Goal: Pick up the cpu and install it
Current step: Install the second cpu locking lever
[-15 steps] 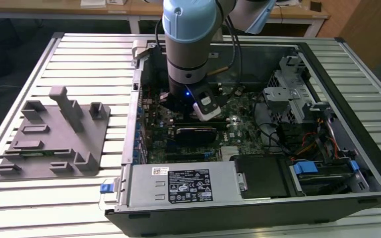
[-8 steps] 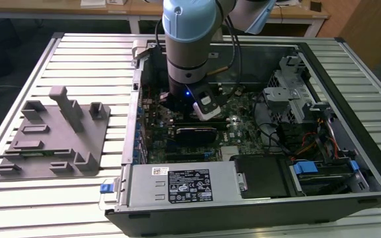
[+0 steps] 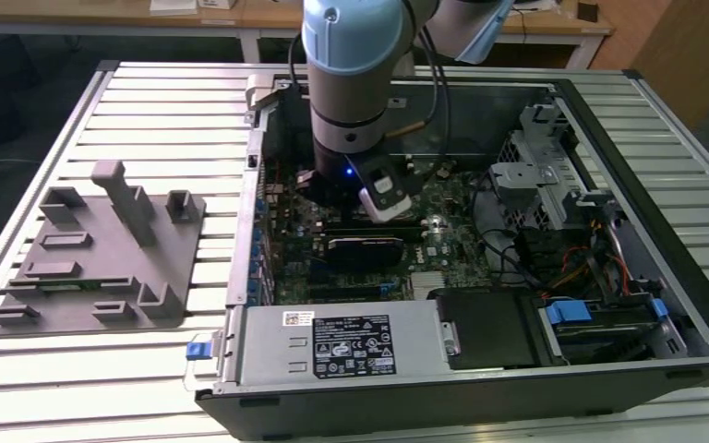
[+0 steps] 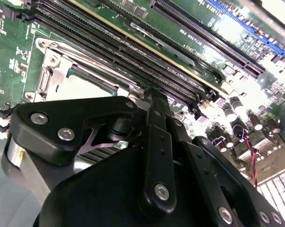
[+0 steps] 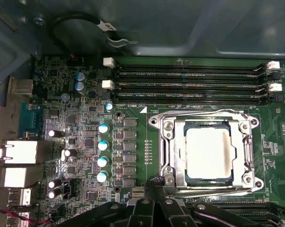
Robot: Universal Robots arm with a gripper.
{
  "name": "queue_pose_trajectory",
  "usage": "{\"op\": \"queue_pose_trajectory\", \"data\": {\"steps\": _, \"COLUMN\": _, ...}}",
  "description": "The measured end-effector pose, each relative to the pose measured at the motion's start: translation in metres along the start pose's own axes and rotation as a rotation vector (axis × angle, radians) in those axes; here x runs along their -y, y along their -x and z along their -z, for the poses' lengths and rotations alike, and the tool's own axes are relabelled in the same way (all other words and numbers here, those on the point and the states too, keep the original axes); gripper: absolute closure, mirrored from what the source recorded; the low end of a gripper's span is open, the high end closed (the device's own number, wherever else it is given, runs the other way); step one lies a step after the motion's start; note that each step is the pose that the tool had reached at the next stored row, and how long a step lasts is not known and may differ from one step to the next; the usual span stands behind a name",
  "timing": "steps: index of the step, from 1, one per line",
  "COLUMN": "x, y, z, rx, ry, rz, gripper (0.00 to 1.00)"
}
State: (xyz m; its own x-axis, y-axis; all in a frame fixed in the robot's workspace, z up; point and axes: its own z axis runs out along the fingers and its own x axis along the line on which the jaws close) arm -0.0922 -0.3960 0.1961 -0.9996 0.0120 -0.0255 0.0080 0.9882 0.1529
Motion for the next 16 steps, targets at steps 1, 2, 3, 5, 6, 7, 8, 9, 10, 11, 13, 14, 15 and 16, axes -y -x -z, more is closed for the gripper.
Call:
{"op": "queue_pose_trajectory", "data": {"steps": 1, "x": -0.0001, "y": 0.0, "z": 0.0009, "rx": -0.0001, "ry": -0.0004, "rz": 0.0, "gripper": 0.89}}
{"op": "queue_pose_trajectory", "data": {"steps": 2, "x": -0.0003, "y": 0.0, "z": 0.0019, "rx": 0.0, "ry": -0.0004, "rz": 0.0, "gripper": 0.89}}
{"op": "queue_pose_trajectory", "data": {"steps": 3, "x": -0.0004, "y": 0.0001, "z": 0.003, "rx": 0.0, "ry": -0.0006, "rz": 0.0, "gripper": 0.89}}
{"op": "queue_pose_trajectory", "data": {"steps": 5, "x": -0.0008, "y": 0.0001, "z": 0.0058, "rx": 0.0001, "ry": -0.0009, "rz": -0.001, "gripper": 0.89}}
{"op": "queue_pose_trajectory", "data": {"steps": 6, "x": -0.0011, "y": 0.0002, "z": 0.0073, "rx": 0.0002, "ry": -0.001, "rz": -0.002, "gripper": 0.89}}
{"op": "queue_pose_trajectory", "data": {"steps": 7, "x": -0.0014, "y": 0.0002, "z": 0.009, "rx": 0.0003, "ry": -0.0011, "rz": -0.002, "gripper": 0.89}}
{"op": "queue_pose_trajectory", "data": {"steps": 8, "x": -0.0016, "y": 0.0003, "z": 0.0106, "rx": 0.0004, "ry": -0.0012, "rz": -0.003, "gripper": 0.89}}
{"op": "queue_pose_trajectory", "data": {"steps": 9, "x": -0.0018, "y": 0.0003, "z": 0.0123, "rx": 0.0005, "ry": -0.0014, "rz": -0.004, "gripper": 0.89}}
{"op": "queue_pose_trajectory", "data": {"steps": 10, "x": -0.0022, "y": 0.0003, "z": 0.0143, "rx": 0.0007, "ry": -0.0016, "rz": -0.005, "gripper": 0.89}}
{"op": "queue_pose_trajectory", "data": {"steps": 11, "x": -0.0025, "y": 0.0004, "z": 0.0163, "rx": 0.0009, "ry": -0.0016, "rz": -0.006, "gripper": 0.89}}
{"op": "queue_pose_trajectory", "data": {"steps": 13, "x": -0.003, "y": 0.0004, "z": 0.02, "rx": 0.0016, "ry": -0.0051, "rz": -0.01, "gripper": 0.89}}
{"op": "queue_pose_trajectory", "data": {"steps": 14, "x": -0.0033, "y": 0.0005, "z": 0.0214, "rx": 0.0019, "ry": -0.0078, "rz": -0.012, "gripper": 0.89}}
{"op": "queue_pose_trajectory", "data": {"steps": 15, "x": -0.0035, "y": 0.0006, "z": 0.0229, "rx": 0.0023, "ry": -0.0107, "rz": -0.015, "gripper": 0.89}}
{"op": "queue_pose_trajectory", "data": {"steps": 16, "x": -0.0037, "y": 0.0006, "z": 0.0242, "rx": 0.0028, "ry": -0.0138, "rz": -0.018, "gripper": 0.89}}
